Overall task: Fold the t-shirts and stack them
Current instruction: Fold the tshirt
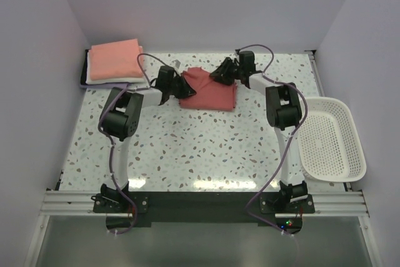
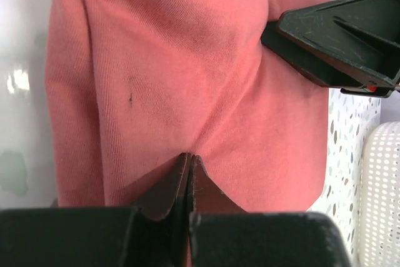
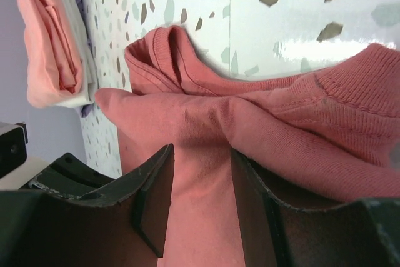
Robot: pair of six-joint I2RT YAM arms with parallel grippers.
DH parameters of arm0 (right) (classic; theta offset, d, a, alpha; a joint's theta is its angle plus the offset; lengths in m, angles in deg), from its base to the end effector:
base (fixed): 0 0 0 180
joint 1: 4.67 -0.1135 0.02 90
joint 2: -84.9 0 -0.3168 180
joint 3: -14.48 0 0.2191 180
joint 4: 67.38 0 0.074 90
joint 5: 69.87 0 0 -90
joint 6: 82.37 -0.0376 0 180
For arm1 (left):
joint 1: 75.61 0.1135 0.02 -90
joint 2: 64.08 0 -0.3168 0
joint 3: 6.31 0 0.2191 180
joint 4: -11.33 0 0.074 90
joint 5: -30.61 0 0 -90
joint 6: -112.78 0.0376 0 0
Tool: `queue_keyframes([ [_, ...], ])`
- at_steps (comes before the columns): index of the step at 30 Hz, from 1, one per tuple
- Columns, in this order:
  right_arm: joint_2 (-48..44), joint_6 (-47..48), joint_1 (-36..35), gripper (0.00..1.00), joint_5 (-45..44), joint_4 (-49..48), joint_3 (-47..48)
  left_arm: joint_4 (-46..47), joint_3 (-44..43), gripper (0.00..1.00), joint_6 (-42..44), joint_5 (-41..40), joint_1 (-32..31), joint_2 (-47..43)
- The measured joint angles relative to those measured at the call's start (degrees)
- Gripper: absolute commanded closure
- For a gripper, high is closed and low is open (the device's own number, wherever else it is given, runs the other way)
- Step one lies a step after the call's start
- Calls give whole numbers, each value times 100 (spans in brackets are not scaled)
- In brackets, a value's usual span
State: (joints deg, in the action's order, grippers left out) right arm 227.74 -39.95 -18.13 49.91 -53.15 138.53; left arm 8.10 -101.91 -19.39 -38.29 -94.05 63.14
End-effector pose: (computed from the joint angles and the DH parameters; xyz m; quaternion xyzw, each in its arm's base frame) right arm 0.5493 0.1507 0.1762 0.1320 0.8480 0.4287 0.2824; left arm 0.4584 -0.1671 0.1886 -0.0962 0.8702 -0.3698 0.3110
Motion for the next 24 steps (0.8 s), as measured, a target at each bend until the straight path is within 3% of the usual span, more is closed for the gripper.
queue_keyframes([
  [11,-1054,-160,-101,54,120,-780,-2000,140,1587,100,-367,-280,-275,-1110],
  [24,-2990,-247,-614,54,90,-1460,-5058,111,4218,100,-697,-800,-1248,-3397],
])
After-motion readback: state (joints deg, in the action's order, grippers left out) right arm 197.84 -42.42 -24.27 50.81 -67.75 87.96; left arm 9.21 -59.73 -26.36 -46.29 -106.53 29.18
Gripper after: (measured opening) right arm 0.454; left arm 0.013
